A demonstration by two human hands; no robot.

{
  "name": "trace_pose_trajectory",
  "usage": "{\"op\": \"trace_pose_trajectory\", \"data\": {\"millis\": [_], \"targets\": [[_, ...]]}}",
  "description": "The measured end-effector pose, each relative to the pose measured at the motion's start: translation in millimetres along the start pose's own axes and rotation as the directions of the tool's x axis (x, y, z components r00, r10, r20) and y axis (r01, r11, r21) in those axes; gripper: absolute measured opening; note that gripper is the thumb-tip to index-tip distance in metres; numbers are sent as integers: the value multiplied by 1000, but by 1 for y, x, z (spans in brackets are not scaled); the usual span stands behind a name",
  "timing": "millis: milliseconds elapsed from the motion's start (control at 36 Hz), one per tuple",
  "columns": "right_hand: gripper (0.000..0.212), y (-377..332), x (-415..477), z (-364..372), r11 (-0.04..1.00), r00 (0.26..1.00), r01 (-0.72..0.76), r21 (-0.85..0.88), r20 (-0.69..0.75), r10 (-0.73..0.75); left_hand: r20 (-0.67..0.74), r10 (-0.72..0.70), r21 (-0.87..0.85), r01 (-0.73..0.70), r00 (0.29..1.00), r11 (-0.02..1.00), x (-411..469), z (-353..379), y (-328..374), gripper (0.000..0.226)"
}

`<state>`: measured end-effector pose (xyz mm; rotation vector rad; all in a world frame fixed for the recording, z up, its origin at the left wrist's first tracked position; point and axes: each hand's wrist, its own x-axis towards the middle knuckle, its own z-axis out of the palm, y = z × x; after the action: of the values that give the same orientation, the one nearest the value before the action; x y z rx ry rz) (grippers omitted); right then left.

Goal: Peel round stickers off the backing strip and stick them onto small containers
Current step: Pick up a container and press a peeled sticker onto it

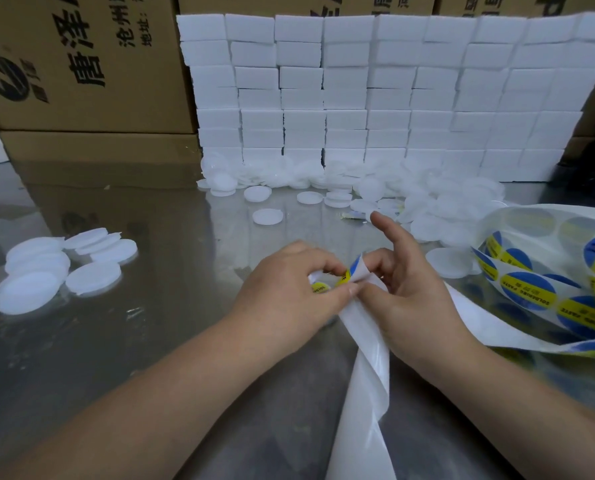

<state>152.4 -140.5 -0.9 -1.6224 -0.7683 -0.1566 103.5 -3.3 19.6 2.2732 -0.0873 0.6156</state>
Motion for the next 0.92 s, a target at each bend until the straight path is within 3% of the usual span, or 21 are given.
{"op": "trace_pose_trajectory", "data": {"millis": [194, 306, 417, 611, 917], "targets": [[64, -4, -1, 1, 1000, 1000, -10, 2, 10, 10, -14, -144, -211, 137, 990, 968, 4, -4, -1, 12], [64, -6, -2, -1, 1000, 1000, -19, -4, -18, 19, -194, -254, -286, 193, 948, 939, 11, -10, -5, 16], [76, -6, -1, -2, 999, 997, -34, -3, -67, 34, -328, -326, -380, 192, 886, 905, 15, -15, -6, 20], [67, -12, -1, -3, 978, 979, 51, -204, -184, -90, -331, -268, -248, 191, 905, 950, 12, -15, -9, 23], [57, -14, -3, 0, 984, 989, 60, -165, -120, -81, -303, -51, -9, 51, 952, 999, 4, -13, -3, 23]]}}
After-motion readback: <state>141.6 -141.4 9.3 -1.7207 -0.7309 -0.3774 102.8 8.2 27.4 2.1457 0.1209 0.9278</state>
